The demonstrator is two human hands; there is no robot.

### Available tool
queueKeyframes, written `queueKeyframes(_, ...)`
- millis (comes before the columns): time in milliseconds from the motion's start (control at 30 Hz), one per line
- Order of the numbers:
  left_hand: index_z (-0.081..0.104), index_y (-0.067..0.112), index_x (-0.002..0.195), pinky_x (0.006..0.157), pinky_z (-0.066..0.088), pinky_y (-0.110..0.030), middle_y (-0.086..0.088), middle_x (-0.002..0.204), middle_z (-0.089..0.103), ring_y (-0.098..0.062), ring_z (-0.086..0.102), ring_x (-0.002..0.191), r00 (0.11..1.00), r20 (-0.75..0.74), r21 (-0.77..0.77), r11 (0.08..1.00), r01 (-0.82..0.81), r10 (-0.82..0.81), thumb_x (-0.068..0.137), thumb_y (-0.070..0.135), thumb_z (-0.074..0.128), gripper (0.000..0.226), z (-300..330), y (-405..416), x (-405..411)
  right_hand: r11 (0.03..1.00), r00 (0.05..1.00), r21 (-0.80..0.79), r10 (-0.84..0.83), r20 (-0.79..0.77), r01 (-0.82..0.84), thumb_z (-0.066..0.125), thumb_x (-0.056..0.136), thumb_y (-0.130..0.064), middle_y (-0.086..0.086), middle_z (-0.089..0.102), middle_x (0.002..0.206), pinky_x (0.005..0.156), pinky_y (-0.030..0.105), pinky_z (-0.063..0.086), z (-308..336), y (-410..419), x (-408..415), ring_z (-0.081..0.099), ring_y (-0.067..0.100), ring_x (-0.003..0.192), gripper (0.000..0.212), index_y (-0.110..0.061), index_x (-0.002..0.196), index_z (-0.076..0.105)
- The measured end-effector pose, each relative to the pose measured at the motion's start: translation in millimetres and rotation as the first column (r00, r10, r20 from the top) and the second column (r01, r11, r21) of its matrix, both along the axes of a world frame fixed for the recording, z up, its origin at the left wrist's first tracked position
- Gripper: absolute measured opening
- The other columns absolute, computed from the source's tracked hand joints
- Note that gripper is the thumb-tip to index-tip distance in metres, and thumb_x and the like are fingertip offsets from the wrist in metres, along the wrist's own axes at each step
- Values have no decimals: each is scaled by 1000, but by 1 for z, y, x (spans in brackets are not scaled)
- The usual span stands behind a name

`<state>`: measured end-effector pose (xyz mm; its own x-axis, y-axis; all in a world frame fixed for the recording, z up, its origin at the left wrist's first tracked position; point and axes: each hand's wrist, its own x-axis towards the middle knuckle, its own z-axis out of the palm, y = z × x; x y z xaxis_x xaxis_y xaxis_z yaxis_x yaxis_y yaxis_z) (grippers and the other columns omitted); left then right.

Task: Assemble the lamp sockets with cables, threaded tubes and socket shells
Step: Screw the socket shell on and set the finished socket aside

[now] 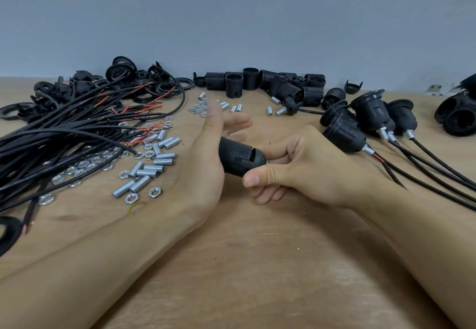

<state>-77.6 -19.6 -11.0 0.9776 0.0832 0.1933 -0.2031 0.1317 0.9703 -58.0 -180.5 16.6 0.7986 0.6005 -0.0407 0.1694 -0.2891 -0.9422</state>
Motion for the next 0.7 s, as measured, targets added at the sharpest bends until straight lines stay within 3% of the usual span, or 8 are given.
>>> queueKeyframes(67, 71, 32, 103, 110, 39, -50, 7, 115, 72, -19, 63, 117, 999, -12, 106, 994, 34, -33, 87, 52, 44, 37, -2, 1, 2, 1000, 998, 13, 16, -65, -15, 77, 65, -29, 12, 75, 76, 57, 20, 55, 2, -4, 3, 73, 19, 66, 32, -12, 93, 78)
queueKeyframes(133, 65, 34, 106, 103, 43, -36, 17, 106, 72, -7, 63, 108, 1000, -3, 276, 961, 15, -15, 86, 46, 45, 31, -3, 3, 2, 999, 994, 11, 36, -101, -35, 75, 68, -26, 13, 75, 76, 57, 19, 55, 5, -8, 6, 72, 17, 64, 29, -11, 94, 76)
queueKeyframes(200, 60, 31, 104, 80, 43, -19, 20, 89, 68, 3, 59, 87, 990, 131, 538, 835, -112, 48, 90, 51, 36, 34, -4, 6, 3, 999, 994, -1, 37, -104, -37, 74, 69, -26, 12, 74, 75, 58, 19, 55, 7, -10, 7, 70, 17, 63, 32, -6, 94, 75)
queueKeyframes(267, 57, 24, 97, 78, 44, -30, 6, 85, 64, -5, 55, 83, 964, 243, 680, 690, -247, 105, 93, 54, 26, 43, -4, 5, 2, 999, 994, -12, 32, -104, -33, 75, 67, -28, 12, 74, 73, 57, 19, 55, 6, -11, 7, 69, 16, 61, 33, -7, 91, 75)
queueKeyframes(333, 56, 21, 95, 83, 45, -44, 3, 86, 61, -13, 55, 86, 951, 281, 702, 647, -297, 131, 95, 49, 22, 44, -3, 7, 2, 999, 995, -28, 42, -95, -45, 77, 65, -31, 12, 73, 72, 56, 19, 55, 6, -10, 6, 69, 16, 60, 32, -9, 89, 75)
queueKeyframes(500, 48, 20, 86, 73, 45, -49, 3, 72, 53, -22, 53, 75, 923, 342, 696, 613, -374, 175, 94, 42, 20, 37, -4, 5, -2, 998, 999, -54, 31, -37, -33, 79, 63, -33, 10, 72, 69, 54, 18, 53, 3, -7, 6, 67, 13, 57, 42, -7, 96, 76)
queueKeyframes(600, 47, 18, 81, 68, 41, -43, 6, 67, 49, -12, 48, 68, 936, 305, 658, 673, -339, 174, 93, 41, 24, 34, -2, 4, -1, 999, 998, -25, 47, -48, -48, 79, 65, -31, 10, 71, 66, 53, 18, 52, 3, -7, 7, 65, 13, 54, 31, -11, 89, 79)
queueKeyframes(700, 44, 22, 74, 65, 39, -39, 13, 59, 47, -11, 45, 63, 981, 155, 578, 795, -184, 115, 89, 46, 34, 30, 0, 4, 2, 997, 994, -7, 82, -67, -83, 77, 67, -29, 8, 68, 64, 53, 19, 51, 6, -12, 10, 60, 12, 52, 27, -11, 87, 79)
